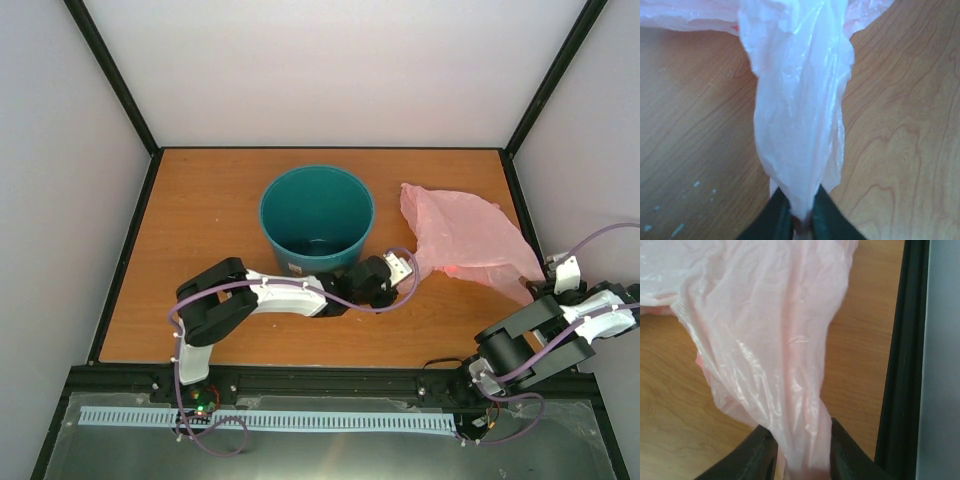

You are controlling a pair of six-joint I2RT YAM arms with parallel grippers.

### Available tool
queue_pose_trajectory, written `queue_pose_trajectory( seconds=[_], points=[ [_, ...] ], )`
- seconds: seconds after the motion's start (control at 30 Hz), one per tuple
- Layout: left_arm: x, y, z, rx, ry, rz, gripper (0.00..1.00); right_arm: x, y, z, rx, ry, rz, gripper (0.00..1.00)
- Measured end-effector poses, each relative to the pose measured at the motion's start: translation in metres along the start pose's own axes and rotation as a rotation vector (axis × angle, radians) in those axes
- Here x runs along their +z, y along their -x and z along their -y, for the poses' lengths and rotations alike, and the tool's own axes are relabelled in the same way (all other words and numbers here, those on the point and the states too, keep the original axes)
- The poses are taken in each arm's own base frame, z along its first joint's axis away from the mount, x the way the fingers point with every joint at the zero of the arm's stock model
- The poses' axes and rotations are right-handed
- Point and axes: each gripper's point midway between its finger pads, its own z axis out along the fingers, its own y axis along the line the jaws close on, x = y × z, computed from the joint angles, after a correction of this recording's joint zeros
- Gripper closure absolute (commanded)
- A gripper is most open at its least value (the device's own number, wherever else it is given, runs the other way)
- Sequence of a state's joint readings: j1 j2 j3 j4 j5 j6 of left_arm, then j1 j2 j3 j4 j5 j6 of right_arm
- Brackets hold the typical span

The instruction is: Put the trash bags into the trash bin

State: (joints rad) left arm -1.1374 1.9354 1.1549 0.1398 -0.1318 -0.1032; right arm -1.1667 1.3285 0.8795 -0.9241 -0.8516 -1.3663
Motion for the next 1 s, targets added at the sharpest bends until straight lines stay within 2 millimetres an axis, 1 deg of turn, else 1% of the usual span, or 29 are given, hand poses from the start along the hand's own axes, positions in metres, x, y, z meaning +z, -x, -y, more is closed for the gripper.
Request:
queue_pose_trajectory(
  seconds=[0.07,0.1,0.2,0.27,0.33,0.4,0.47,0.5,0.53,0.6,0.67,0.77,0.8,0.9,0.93,1.0],
  points=[
    [-0.001,0.001,-0.002,0.004,0.005,0.003,0.99,0.001,0.002,-0.001,0.007,0.006,0.007,0.96],
    [-0.001,0.002,-0.002,0.005,0.005,0.004,0.99,0.001,0.003,-0.003,0.009,0.01,0.009,0.97],
    [-0.008,0.01,-0.002,0.004,0.001,0.017,0.99,-0.003,0.009,-0.014,0.008,0.026,0.01,0.97],
    [-0.022,0.023,-0.002,0.0,-0.008,0.041,0.99,-0.014,0.02,-0.025,-0.034,0.013,0.02,0.97],
    [-0.04,0.042,-0.001,-0.006,-0.017,0.081,0.99,-0.03,0.038,-0.039,-0.108,-0.02,0.042,0.97],
    [-0.066,0.066,0.001,-0.01,-0.03,0.138,0.99,-0.049,0.062,-0.055,-0.192,-0.052,0.074,0.97],
    [-0.101,0.096,0.002,-0.014,-0.041,0.207,0.99,-0.074,0.095,-0.076,-0.302,-0.09,0.125,0.97],
    [-0.114,0.107,0.002,-0.017,-0.046,0.233,0.99,-0.085,0.111,-0.085,-0.351,-0.108,0.151,0.97],
    [-0.131,0.122,0.003,-0.018,-0.052,0.265,0.99,-0.1,0.131,-0.097,-0.405,-0.131,0.188,0.97],
    [-0.165,0.149,0.005,-0.021,-0.064,0.328,0.99,-0.122,0.159,-0.115,-0.475,-0.165,0.248,0.97],
    [-0.204,0.177,0.005,-0.027,-0.073,0.396,0.99,-0.145,0.187,-0.136,-0.518,-0.189,0.316,0.97],
    [-0.262,0.21,-0.001,-0.04,-0.075,0.486,0.99,-0.174,0.224,-0.157,-0.529,-0.202,0.412,0.97],
    [-0.281,0.22,-0.004,-0.045,-0.076,0.515,0.99,-0.183,0.235,-0.162,-0.526,-0.201,0.441,0.97],
    [-0.323,0.243,-0.009,-0.062,-0.083,0.584,0.99,-0.206,0.265,-0.173,-0.479,-0.175,0.532,0.97],
    [-0.34,0.25,-0.011,-0.071,-0.087,0.611,0.99,-0.214,0.276,-0.175,-0.467,-0.164,0.563,0.97],
    [-0.352,0.253,-0.012,-0.081,-0.091,0.626,0.99,-0.226,0.291,-0.179,-0.447,-0.144,0.613,0.97]
  ],
)
